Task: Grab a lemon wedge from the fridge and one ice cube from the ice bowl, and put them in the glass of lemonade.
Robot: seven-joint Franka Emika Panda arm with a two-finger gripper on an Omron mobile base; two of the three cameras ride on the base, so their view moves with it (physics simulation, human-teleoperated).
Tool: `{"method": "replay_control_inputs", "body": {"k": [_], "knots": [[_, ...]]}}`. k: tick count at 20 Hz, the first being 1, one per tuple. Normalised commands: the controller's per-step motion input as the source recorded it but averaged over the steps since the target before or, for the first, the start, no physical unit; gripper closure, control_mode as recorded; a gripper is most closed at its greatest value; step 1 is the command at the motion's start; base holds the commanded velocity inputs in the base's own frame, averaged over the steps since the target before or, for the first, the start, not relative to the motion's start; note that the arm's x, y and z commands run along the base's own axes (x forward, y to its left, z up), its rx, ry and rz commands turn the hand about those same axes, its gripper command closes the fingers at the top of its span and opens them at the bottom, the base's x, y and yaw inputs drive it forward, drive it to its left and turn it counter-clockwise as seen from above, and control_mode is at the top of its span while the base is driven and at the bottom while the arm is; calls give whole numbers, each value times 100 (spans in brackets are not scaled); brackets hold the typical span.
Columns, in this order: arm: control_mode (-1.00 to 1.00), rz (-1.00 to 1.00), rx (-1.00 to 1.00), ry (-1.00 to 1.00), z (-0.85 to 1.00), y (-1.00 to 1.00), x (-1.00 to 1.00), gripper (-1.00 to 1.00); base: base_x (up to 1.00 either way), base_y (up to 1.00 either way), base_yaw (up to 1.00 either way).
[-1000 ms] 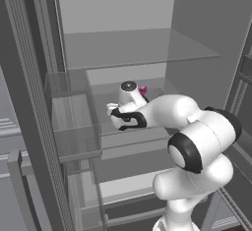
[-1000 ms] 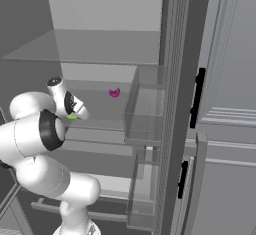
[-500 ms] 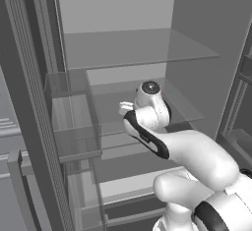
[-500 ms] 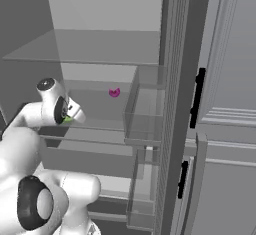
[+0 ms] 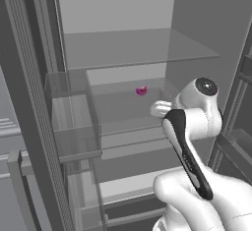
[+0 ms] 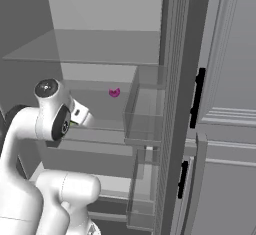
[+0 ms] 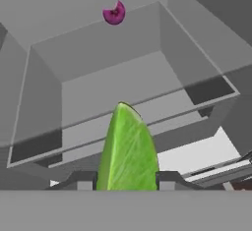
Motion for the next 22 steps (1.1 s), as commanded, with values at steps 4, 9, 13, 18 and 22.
{"method": "replay_control_inputs", "body": {"k": [4,9,13,18,22], "knots": [[-100,12,-8,12,100,-29,-96,100,0,0,0],[-100,6,-12,21,86,1,-87,100,0,0,0],[-100,0,-7,5,25,-4,-62,100,0,0,0],[-100,-3,0,0,0,-6,0,100,0,0,0],[-100,0,0,0,0,0,-6,100,0,0,0]]}}
